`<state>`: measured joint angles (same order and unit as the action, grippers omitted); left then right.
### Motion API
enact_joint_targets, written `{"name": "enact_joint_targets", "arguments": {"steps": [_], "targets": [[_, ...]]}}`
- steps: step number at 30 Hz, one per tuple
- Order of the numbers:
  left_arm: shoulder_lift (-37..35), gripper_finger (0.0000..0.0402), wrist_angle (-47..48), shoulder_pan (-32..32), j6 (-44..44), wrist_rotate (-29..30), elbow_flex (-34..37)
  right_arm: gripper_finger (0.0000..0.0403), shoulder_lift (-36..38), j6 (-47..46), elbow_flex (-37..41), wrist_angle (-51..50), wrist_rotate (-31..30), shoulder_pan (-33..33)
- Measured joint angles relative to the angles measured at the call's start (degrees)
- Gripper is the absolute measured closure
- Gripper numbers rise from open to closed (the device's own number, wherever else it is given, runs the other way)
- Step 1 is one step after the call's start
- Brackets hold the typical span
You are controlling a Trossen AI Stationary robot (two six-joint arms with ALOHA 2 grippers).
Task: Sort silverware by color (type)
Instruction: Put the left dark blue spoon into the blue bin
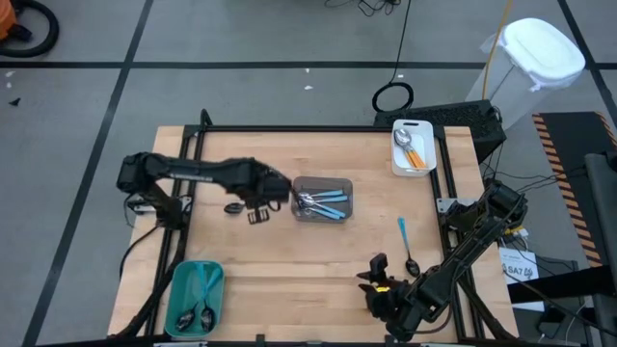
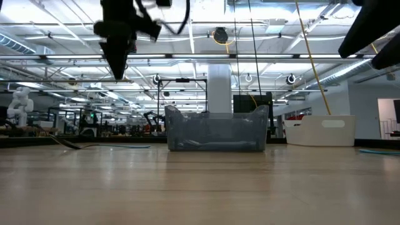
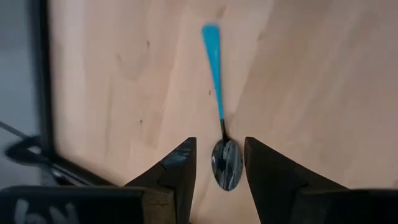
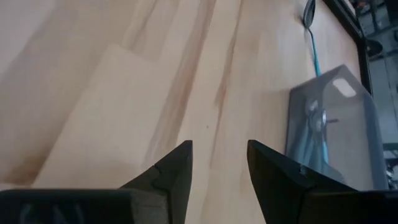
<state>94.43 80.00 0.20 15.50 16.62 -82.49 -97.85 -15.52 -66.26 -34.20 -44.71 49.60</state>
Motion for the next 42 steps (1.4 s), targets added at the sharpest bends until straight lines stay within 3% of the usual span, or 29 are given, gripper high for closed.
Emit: {"name": "enact_joint_targets", "arguments": {"steps": [5,11,26,42], "targets": [[0.09,0.0266,-8.59,7.05,-2.80,-4.05,8.63,0.0257,0.27,-5.77,0.00,-5.52,2.42,0.35],[0.07,0.0266,-14.03,10.75,3.22,-4.33,15.99,0.0257,0.32,-13.13,0.00,-10.13,4.70,1.12],[0.04,0.0266,-26.62,8.17,9.37,-4.66,29.18,0.0257,0.34,-13.19,0.00,-10.31,4.17,1.79],[-0.17,0.0265,-33.89,7.22,8.88,-4.68,33.90,0.0257,0.38,-12.23,-0.02,-9.78,1.22,1.77]]}}
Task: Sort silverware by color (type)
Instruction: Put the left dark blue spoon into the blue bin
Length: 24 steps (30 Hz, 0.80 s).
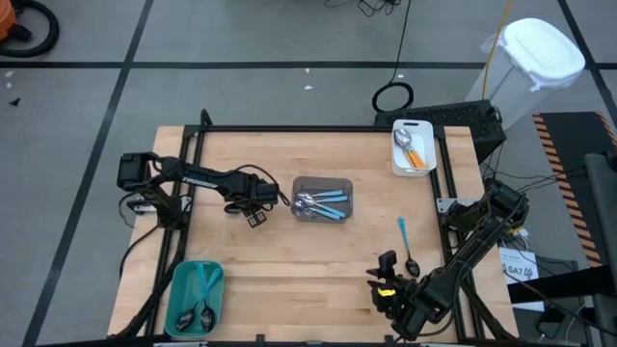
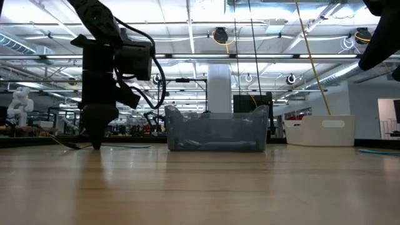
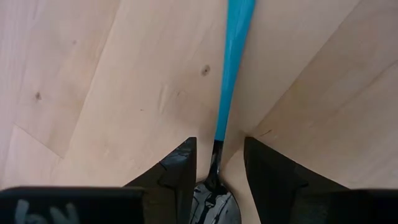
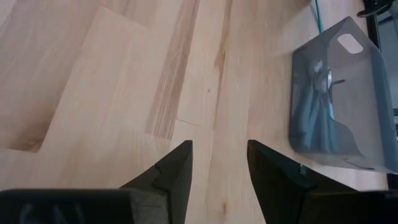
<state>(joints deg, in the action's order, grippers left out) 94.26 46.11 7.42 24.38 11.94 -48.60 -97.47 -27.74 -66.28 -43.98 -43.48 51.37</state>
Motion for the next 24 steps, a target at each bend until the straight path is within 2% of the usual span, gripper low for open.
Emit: {"name": "enact_joint_targets", "arguments": {"steps": [7,15,24], "targets": [[0.02,0.0278,-0.45,-0.07,-0.09,0.02,0.11,0.0257,0.00,0.34,0.00,-0.01,0.00,0.00],[0.13,0.0386,-1.95,-0.16,0.06,-0.72,0.17,0.0257,0.00,0.34,0.00,-0.01,0.00,0.00],[0.20,0.0394,-2.17,-1.62,4.97,0.59,0.26,0.0257,0.00,0.37,0.00,-0.01,0.02,0.00]]}}
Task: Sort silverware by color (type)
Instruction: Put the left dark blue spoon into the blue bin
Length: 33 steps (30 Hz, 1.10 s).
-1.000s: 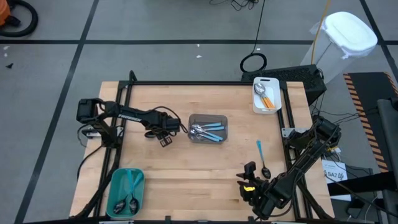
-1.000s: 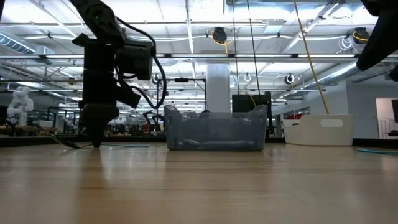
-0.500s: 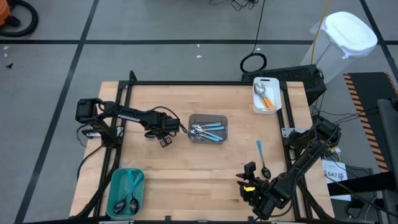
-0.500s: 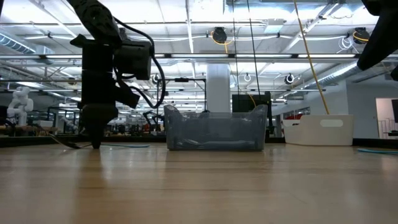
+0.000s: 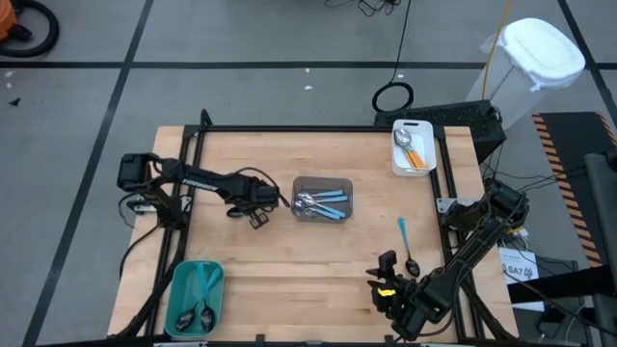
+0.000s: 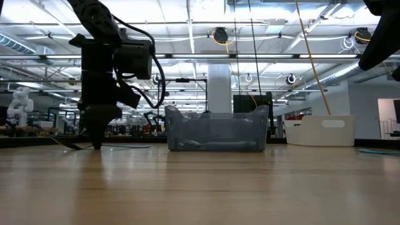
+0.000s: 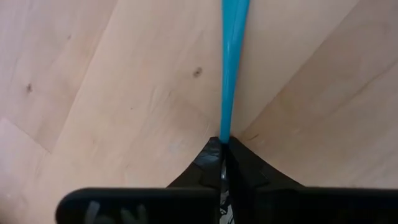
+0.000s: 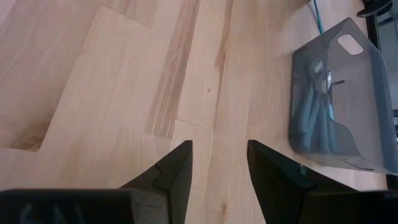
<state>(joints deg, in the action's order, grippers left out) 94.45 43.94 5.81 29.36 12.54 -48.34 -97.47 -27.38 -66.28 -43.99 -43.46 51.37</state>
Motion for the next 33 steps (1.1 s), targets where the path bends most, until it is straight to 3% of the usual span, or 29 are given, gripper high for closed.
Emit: {"name": "enact_joint_targets", "arguments": {"steps": [7,16,33], "targets": [[0.11,0.0395,1.10,-1.69,4.50,0.83,-0.29,0.0257,0.00,0.20,0.00,0.00,0.00,0.00],[0.24,0.0396,11.63,-5.34,12.08,0.52,-5.48,0.0257,0.00,1.14,0.00,0.00,-0.99,0.00],[0.09,0.0396,32.59,-23.05,31.03,6.46,-26.15,0.0257,0.00,3.41,0.00,0.50,-1.73,-0.07]]}}
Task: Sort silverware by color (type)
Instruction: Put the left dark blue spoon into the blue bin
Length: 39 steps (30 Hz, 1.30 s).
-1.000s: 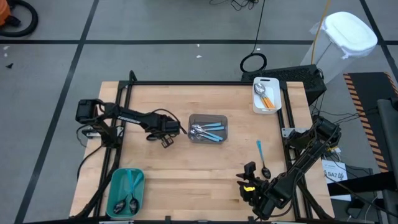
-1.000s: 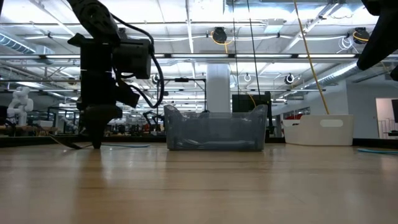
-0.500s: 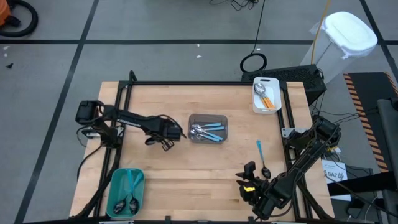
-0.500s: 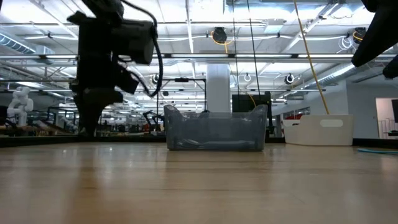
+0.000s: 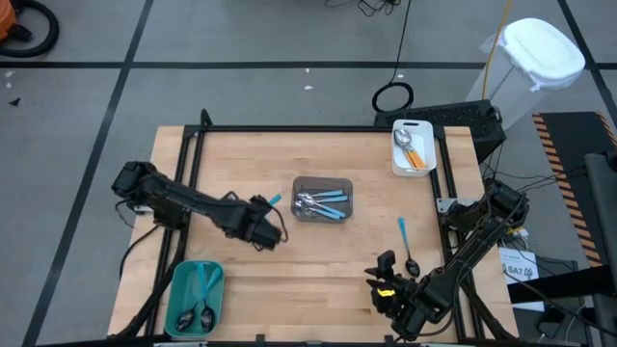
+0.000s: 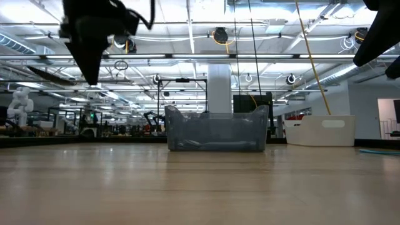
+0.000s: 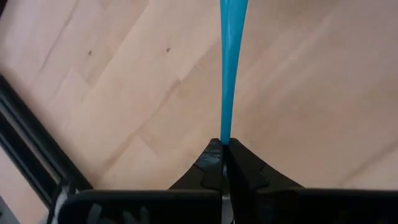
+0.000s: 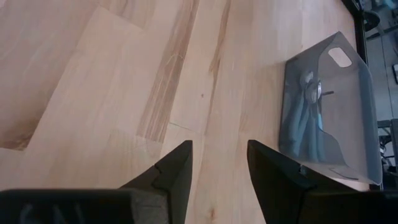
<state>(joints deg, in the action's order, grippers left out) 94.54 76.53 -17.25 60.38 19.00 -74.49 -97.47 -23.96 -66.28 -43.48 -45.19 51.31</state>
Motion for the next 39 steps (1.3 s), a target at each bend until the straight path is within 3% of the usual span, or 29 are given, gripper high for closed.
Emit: {"name": "enact_joint_targets", "arguments": {"steps": [16,34,39], "targets": [[-0.02,0.0396,9.40,-24.74,35.03,1.62,-4.23,0.0257,0.00,3.22,0.00,4.10,-0.01,-0.60],[-0.04,0.0396,9.10,-40.89,62.49,0.29,-4.23,0.0257,0.00,10.36,-0.02,9.57,0.21,-3.73],[2.12,0.0396,7.94,-43.41,63.16,-1.03,-4.27,0.0257,0.00,10.35,-0.02,9.60,0.27,-4.48]]}}
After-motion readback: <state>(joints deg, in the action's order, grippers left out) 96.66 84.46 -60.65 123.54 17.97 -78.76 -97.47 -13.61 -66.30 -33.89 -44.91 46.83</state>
